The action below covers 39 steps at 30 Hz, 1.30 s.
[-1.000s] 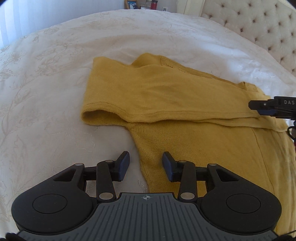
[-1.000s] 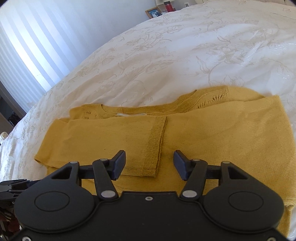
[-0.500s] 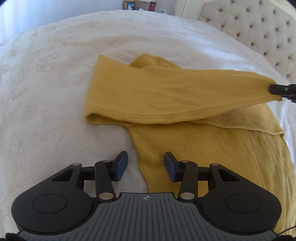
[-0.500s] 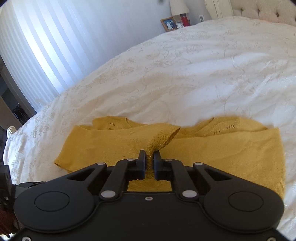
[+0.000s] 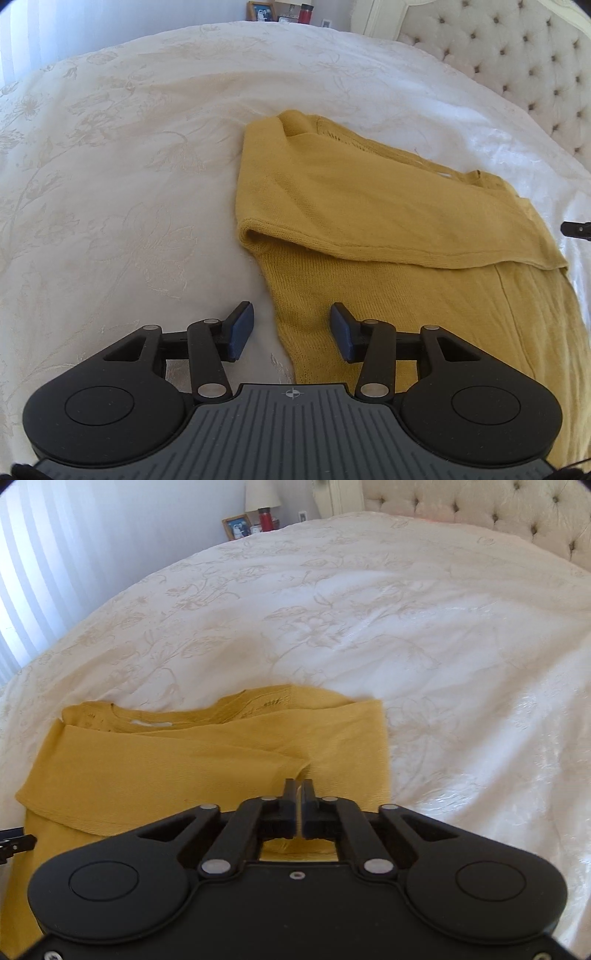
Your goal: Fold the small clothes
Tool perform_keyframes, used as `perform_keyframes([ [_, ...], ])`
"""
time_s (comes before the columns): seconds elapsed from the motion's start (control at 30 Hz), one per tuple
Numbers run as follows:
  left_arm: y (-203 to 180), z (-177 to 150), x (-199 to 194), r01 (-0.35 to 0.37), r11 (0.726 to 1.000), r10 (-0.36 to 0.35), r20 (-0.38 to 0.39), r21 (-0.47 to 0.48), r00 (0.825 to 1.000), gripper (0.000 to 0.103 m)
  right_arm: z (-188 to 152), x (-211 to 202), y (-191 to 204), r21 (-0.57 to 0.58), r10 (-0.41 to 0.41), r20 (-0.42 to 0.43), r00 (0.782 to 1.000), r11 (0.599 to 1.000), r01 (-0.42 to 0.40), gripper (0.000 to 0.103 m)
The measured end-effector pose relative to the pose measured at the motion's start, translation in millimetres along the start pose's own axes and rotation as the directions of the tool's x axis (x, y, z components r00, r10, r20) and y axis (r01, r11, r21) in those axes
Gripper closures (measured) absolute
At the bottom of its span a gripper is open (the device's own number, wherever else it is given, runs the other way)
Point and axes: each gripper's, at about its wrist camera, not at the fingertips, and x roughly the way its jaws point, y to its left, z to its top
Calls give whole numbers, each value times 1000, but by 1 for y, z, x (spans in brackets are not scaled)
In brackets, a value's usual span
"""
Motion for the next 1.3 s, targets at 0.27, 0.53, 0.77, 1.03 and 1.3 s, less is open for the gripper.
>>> perform_keyframes([
  [0.27,-3,22,-38,-16,998,3,184,69,983,59,0,13,-25,109,137,11,990,984,-138,81],
  [0.53,14,71,1,-98,994,104,155,-42,982,58,-6,40,-9,98,172,-34,984,981,-168,45],
  [0.77,21,79,37,-118,991,124,122,-59,985,58,-11,53,-9,115,182,-57,982,978,-174,44],
  [1.03,22,82,43,-136,985,152,155,-106,976,58,-1,31,23,-94,229,-9,973,969,-229,92],
  [1.3,1,96,42,-94,994,102,195,-48,976,57,9,39,-10,-59,56,-3,998,997,-56,92],
])
